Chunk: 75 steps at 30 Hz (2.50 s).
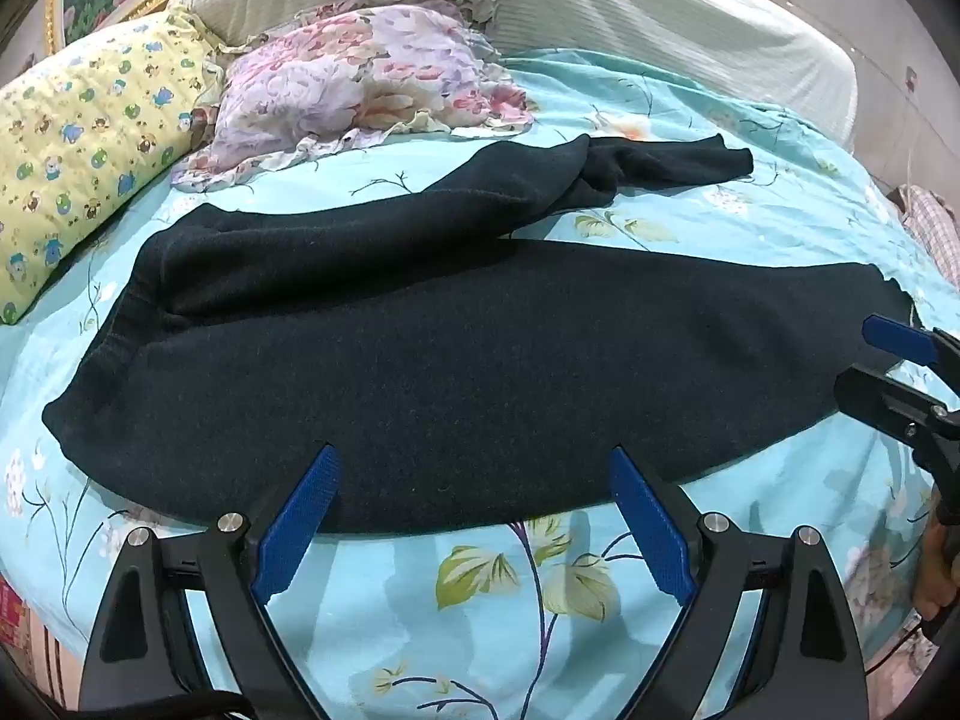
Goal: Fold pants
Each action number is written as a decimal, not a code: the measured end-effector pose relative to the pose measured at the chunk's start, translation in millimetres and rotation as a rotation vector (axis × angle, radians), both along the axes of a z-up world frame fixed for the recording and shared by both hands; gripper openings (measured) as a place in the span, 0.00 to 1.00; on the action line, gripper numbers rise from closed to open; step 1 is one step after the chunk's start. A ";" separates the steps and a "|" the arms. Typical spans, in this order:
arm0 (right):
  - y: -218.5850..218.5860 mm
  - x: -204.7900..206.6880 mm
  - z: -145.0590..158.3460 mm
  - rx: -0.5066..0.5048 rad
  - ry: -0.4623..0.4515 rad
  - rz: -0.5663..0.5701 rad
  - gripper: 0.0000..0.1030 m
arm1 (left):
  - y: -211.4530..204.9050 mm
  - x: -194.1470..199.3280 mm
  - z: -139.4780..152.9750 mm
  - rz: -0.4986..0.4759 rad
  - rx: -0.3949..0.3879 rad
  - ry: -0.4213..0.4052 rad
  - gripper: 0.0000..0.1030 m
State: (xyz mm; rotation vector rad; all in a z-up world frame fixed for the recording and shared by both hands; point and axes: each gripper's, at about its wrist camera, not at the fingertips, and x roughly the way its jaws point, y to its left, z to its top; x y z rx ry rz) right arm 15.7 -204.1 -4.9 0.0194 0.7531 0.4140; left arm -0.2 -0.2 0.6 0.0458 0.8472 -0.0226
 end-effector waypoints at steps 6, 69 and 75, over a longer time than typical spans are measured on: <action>3.1 -1.8 0.3 -0.004 -0.002 0.012 1.00 | -1.2 -4.7 -3.0 0.001 0.005 -0.010 0.89; -35.6 86.6 36.3 0.130 0.085 -0.067 1.00 | -12.2 104.3 38.4 -0.098 0.023 -0.044 0.89; -57.9 133.8 36.8 0.128 0.137 -0.136 1.00 | -27.5 155.1 43.1 -0.147 0.040 -0.014 0.89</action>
